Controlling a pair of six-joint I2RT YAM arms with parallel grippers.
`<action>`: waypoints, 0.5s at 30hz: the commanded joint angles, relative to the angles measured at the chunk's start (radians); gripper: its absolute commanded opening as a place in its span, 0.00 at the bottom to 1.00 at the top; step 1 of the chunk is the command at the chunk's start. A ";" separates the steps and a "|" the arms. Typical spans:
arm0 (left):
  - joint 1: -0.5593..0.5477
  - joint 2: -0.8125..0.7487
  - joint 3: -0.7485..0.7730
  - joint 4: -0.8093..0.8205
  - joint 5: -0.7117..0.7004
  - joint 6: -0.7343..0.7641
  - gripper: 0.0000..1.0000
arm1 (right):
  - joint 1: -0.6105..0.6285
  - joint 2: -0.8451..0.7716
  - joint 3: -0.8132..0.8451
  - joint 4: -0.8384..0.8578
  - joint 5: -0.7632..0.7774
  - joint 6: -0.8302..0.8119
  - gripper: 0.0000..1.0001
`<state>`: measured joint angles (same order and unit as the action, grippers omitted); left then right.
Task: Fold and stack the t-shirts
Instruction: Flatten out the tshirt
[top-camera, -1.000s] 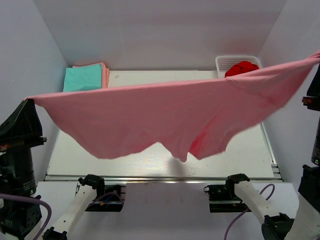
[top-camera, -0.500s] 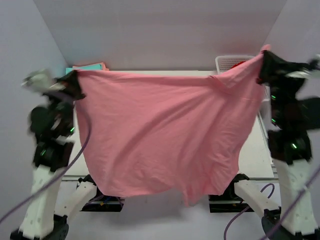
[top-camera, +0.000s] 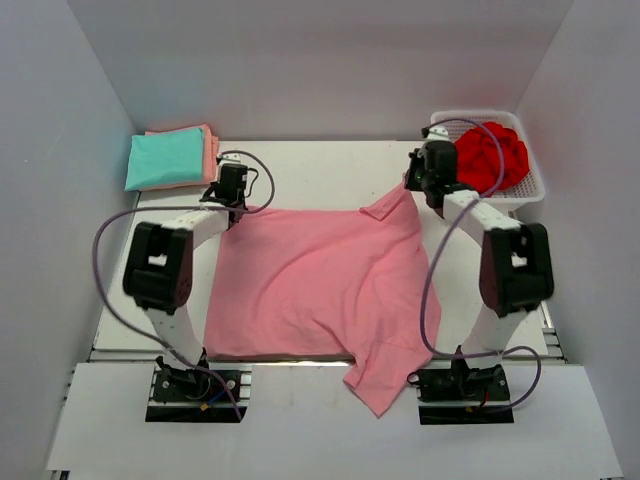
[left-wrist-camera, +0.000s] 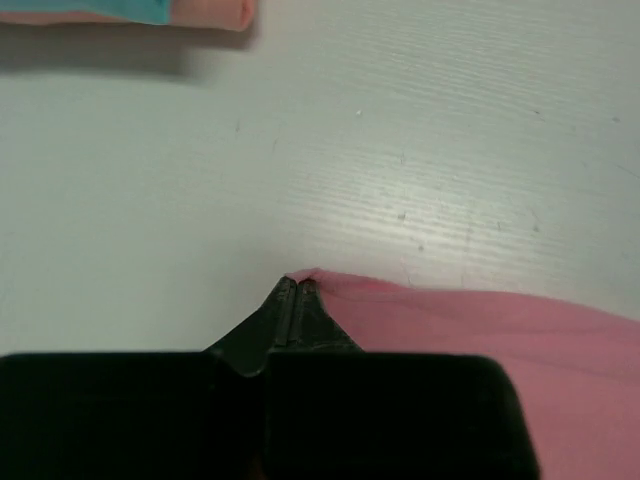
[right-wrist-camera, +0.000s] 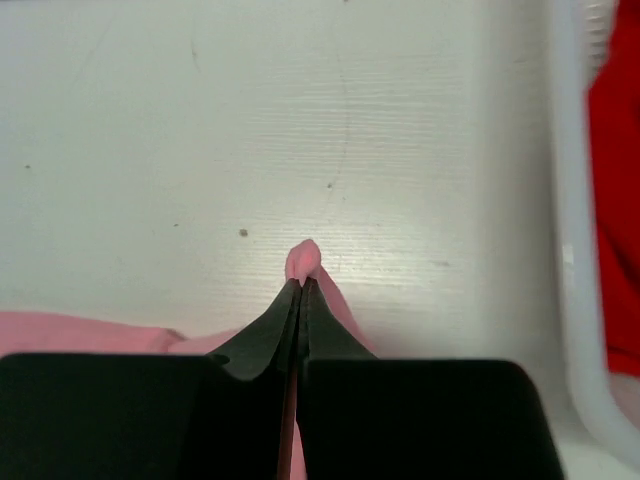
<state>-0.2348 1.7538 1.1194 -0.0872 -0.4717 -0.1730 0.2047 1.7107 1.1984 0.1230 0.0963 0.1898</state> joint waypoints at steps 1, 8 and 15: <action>0.034 0.133 0.144 0.043 0.036 0.000 0.00 | 0.002 0.137 0.177 0.043 -0.046 -0.032 0.00; 0.069 0.294 0.301 0.073 0.122 0.000 0.00 | 0.002 0.334 0.404 -0.072 -0.012 -0.053 0.00; 0.088 0.270 0.330 0.044 0.131 0.009 0.00 | 0.004 0.325 0.443 -0.121 -0.015 -0.036 0.00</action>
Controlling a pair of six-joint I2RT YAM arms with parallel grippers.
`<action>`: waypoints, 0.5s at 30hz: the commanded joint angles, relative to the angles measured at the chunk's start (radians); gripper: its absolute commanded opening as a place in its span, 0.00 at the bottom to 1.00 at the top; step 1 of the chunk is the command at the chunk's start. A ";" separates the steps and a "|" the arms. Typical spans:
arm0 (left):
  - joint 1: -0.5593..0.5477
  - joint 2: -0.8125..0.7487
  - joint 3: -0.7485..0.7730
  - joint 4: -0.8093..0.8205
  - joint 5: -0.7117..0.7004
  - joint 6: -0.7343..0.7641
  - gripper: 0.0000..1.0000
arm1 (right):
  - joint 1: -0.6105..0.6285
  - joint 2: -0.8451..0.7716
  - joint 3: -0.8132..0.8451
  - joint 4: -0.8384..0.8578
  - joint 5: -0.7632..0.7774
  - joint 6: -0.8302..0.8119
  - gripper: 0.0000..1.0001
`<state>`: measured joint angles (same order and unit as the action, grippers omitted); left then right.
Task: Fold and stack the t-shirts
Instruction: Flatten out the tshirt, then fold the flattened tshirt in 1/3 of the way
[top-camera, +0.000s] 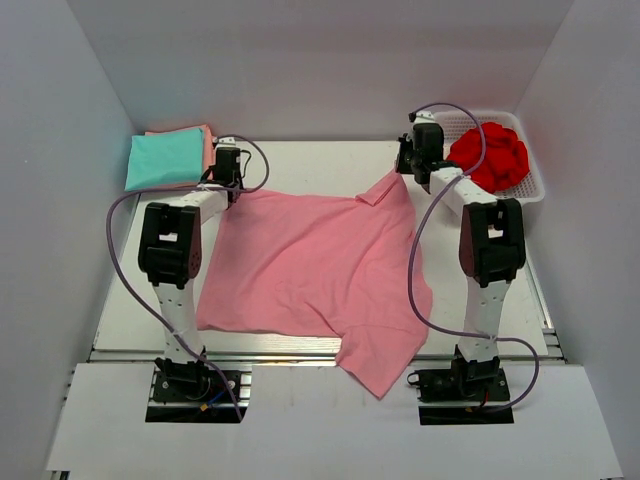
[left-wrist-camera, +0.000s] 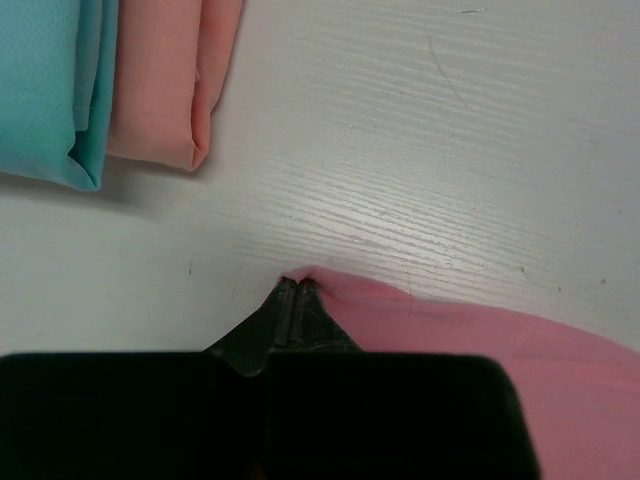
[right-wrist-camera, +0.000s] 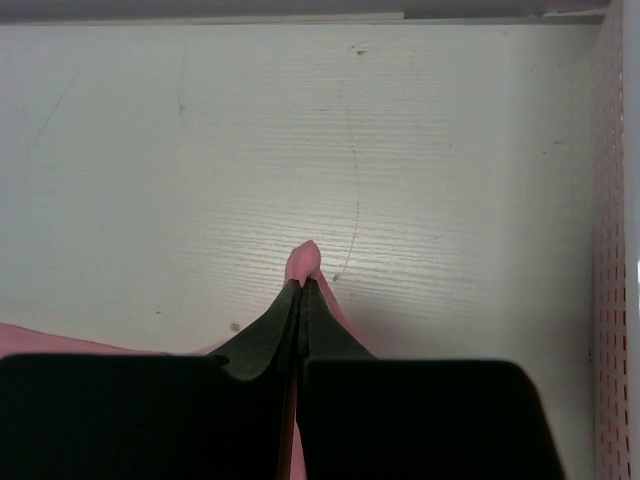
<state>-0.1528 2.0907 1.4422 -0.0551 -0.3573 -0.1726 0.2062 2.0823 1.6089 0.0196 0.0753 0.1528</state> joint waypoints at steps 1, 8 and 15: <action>0.016 -0.102 -0.015 0.026 0.026 0.008 0.00 | 0.001 -0.060 0.002 -0.018 0.011 0.005 0.00; 0.025 -0.263 -0.172 0.076 0.089 0.008 0.00 | 0.005 -0.257 -0.162 -0.110 0.003 0.102 0.00; 0.025 -0.419 -0.331 0.052 0.098 0.008 0.00 | 0.013 -0.482 -0.366 -0.158 -0.020 0.257 0.00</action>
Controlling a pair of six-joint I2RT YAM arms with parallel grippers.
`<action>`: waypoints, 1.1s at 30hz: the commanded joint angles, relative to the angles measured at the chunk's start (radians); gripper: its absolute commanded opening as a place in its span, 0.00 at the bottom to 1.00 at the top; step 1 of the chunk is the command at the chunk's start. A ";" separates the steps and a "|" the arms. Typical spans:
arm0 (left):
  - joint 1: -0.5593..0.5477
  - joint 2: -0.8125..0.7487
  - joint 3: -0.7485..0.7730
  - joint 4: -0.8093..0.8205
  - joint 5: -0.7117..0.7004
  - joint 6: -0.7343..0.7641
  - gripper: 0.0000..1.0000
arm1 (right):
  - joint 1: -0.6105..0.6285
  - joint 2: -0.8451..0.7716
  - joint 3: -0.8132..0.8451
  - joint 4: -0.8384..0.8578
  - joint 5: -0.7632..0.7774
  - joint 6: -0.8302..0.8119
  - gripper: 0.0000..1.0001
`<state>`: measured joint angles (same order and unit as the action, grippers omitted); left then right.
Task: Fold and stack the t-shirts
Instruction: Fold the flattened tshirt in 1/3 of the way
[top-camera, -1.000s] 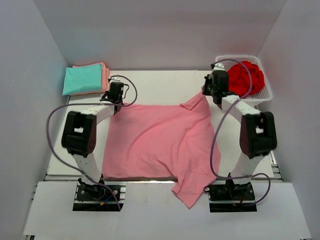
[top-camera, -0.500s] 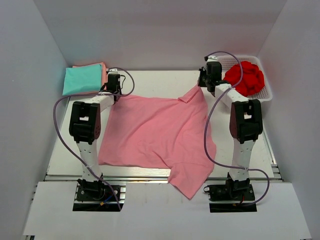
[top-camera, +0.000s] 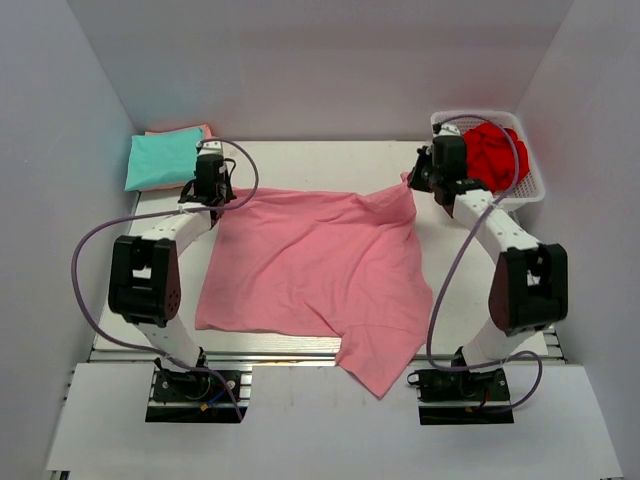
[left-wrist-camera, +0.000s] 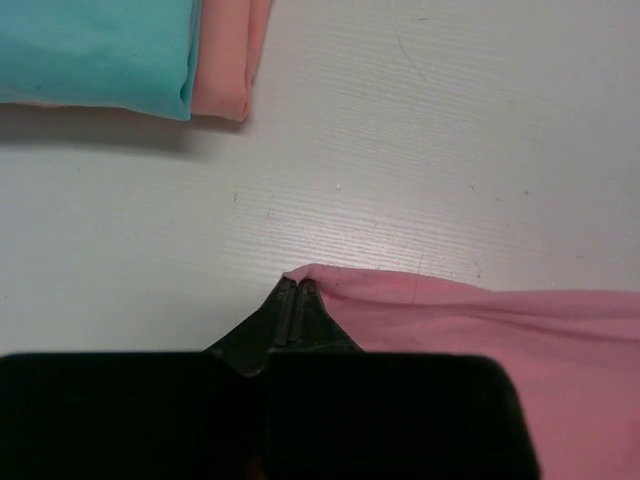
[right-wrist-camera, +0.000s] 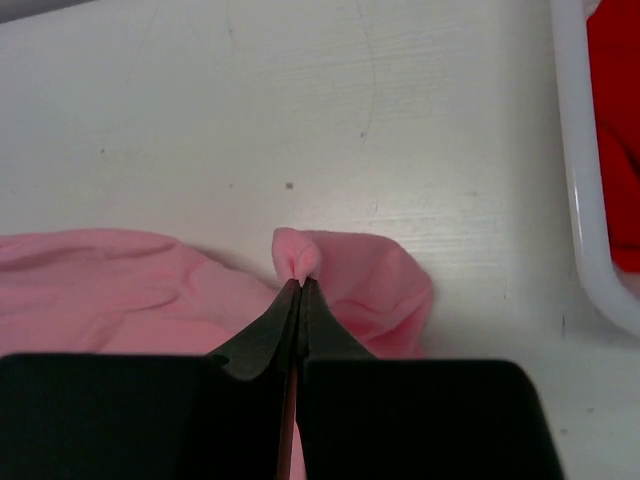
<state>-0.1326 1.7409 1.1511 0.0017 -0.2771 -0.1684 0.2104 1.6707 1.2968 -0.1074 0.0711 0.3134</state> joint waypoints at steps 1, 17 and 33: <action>0.005 -0.093 -0.050 -0.026 0.018 -0.008 0.00 | 0.009 -0.104 -0.088 -0.043 -0.019 0.105 0.00; 0.005 -0.215 -0.234 -0.267 -0.166 -0.244 0.00 | 0.121 -0.638 -0.686 -0.152 -0.010 0.377 0.00; 0.057 -0.121 -0.021 -0.601 -0.232 -0.414 1.00 | 0.126 -0.614 -0.673 -0.259 0.252 0.265 0.72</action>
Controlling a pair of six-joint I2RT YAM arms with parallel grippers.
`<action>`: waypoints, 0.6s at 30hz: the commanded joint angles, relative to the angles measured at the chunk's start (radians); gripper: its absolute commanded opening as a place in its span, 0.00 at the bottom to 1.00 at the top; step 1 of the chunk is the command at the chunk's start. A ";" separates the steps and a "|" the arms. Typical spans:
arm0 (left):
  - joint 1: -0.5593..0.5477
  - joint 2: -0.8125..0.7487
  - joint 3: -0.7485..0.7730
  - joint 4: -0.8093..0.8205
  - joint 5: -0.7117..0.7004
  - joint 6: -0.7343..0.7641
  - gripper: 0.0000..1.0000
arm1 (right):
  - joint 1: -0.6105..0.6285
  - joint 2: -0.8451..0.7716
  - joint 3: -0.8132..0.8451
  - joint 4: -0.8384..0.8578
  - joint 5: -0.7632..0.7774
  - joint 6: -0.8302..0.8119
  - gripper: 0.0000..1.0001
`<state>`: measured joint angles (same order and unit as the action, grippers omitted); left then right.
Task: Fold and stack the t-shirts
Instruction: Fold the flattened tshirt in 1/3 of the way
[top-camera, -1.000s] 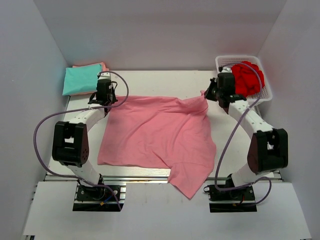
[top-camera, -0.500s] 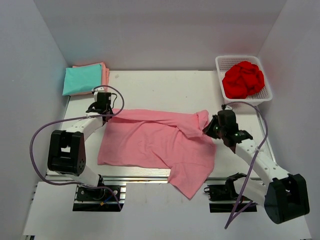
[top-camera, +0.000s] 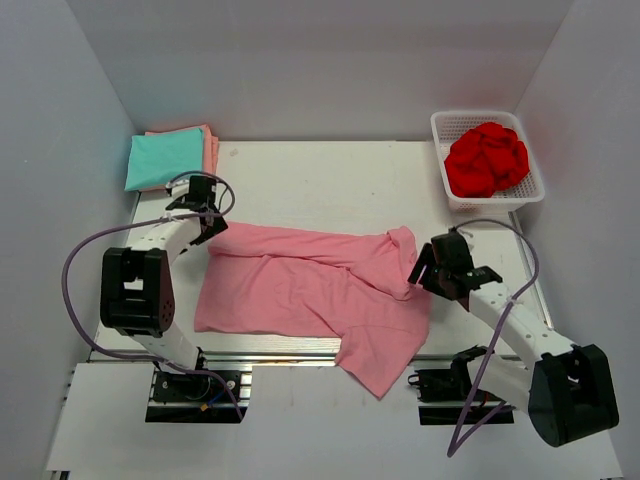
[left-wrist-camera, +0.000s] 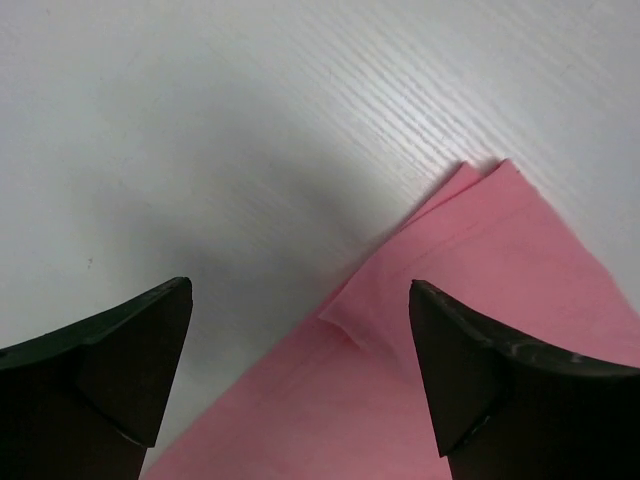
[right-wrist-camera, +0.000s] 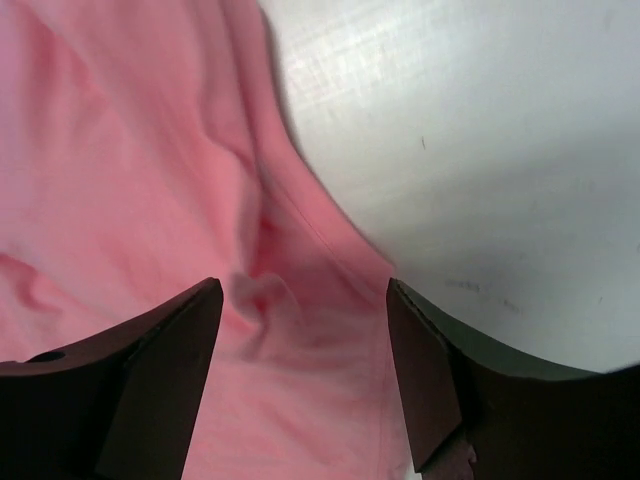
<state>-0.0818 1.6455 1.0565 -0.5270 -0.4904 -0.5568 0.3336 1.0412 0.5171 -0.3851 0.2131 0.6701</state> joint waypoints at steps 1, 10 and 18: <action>0.016 -0.026 0.086 -0.083 -0.019 -0.026 1.00 | 0.004 0.034 0.162 0.040 0.102 -0.151 0.72; 0.016 -0.047 0.040 0.144 0.246 0.147 0.95 | 0.005 0.281 0.365 0.173 0.031 -0.395 0.71; 0.016 0.114 0.066 0.197 0.370 0.175 0.48 | -0.001 0.502 0.495 0.137 0.135 -0.394 0.65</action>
<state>-0.0673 1.7294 1.1118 -0.3847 -0.2142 -0.4107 0.3359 1.5089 0.9596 -0.2573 0.2962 0.3004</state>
